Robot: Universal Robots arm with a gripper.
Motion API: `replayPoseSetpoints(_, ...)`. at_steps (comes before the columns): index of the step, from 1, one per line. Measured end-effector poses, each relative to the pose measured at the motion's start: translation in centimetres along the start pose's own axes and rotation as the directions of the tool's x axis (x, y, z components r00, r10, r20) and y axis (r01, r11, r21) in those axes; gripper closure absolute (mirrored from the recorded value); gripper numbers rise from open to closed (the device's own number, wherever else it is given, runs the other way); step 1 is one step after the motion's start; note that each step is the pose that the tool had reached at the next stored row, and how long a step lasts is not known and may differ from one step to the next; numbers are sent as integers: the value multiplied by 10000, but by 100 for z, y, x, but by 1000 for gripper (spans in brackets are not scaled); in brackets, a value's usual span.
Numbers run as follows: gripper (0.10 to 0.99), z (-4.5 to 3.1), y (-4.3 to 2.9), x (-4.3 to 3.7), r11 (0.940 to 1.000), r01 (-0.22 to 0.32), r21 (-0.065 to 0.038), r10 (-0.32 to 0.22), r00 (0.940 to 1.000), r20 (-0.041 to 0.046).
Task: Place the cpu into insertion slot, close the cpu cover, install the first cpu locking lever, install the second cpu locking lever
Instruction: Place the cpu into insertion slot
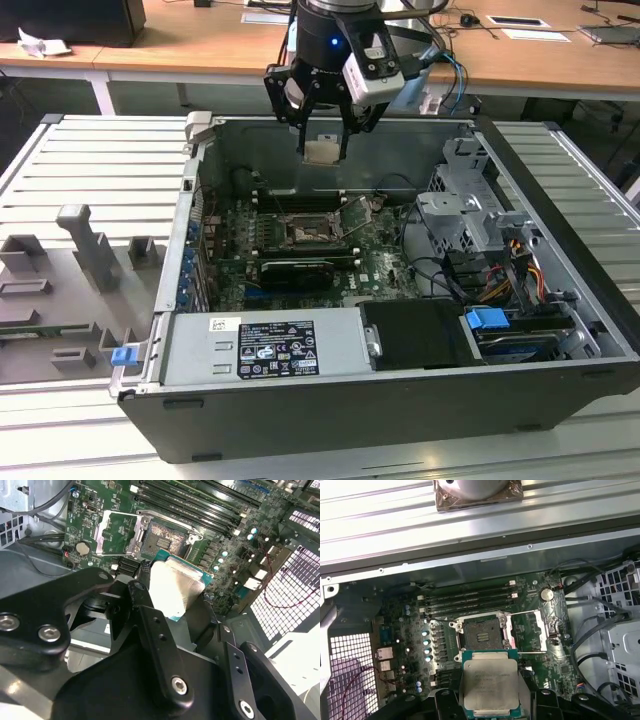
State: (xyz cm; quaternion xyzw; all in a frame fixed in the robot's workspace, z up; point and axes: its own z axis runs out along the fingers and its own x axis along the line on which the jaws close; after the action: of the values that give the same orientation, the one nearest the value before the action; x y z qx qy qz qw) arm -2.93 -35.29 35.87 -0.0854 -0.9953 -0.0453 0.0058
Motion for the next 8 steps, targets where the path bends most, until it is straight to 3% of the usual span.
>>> replayPoseSetpoints(8,557,15,-1,-1,9983,-575,-13,575,9983,51)
